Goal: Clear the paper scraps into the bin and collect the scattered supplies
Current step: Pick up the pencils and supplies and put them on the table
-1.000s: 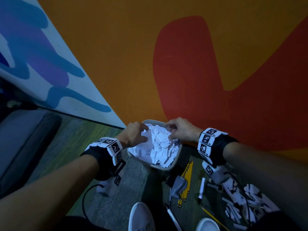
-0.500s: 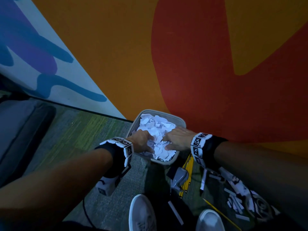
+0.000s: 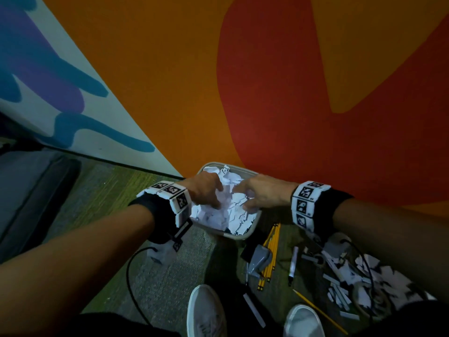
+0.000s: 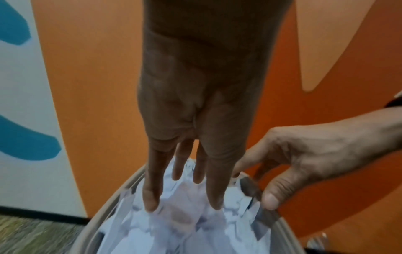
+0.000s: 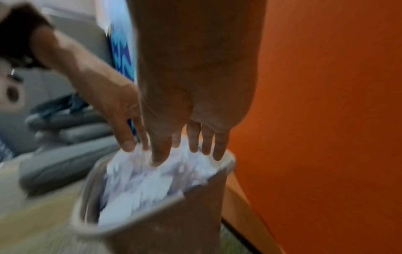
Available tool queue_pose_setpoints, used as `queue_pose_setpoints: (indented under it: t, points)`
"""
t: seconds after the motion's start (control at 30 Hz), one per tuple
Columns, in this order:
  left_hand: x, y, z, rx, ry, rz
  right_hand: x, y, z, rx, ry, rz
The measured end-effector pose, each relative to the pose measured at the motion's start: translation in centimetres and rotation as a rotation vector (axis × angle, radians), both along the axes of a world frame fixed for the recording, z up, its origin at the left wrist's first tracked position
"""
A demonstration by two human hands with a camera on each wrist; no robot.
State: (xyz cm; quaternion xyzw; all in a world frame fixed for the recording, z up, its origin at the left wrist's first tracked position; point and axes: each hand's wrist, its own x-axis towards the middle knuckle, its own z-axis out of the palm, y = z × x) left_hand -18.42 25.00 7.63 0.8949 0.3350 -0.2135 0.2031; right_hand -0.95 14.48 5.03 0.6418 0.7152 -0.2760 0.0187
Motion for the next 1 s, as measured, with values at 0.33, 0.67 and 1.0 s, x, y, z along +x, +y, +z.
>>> queue_pose_setpoints:
  t: [0.33, 0.67, 1.0]
  points:
    - [5.7, -5.9, 7.2, 0.048, -0.366, 0.01, 5.6, -8.2, 8.1, 0.14, 0.087, -0.246]
    - [17.0, -17.0, -0.7, -0.232, -0.364, -0.099, 14.1, -24.7, 1.5, 0.003, 0.257, -0.592]
    - [22.9, -23.1, -14.8, -0.415, -0.121, -0.255, 18.2, -38.1, -15.9, -0.187, 0.28, -1.037]
